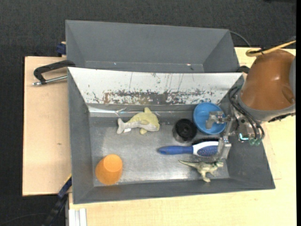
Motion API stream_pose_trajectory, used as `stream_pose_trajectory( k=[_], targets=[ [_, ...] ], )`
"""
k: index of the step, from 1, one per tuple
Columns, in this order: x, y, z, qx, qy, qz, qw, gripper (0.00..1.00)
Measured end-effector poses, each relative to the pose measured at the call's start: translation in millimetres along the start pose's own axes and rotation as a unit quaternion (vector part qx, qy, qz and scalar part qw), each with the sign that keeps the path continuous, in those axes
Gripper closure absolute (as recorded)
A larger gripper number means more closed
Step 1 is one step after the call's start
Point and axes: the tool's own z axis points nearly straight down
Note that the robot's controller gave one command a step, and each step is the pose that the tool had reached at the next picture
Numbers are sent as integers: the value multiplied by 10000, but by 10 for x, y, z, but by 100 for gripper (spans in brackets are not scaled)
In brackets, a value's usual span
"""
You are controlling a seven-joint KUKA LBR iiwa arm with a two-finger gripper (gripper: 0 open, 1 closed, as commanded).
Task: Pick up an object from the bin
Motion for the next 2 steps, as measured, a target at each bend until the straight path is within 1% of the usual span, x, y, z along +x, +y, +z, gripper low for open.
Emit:
stream_pose_trajectory(
  k=[1, 2],
  targets=[
    [-20, 5, -39, 6, -40, -10, 10000, 100],
    [-21, 5, -39, 6, -40, -11, 10000, 0]
  ],
)
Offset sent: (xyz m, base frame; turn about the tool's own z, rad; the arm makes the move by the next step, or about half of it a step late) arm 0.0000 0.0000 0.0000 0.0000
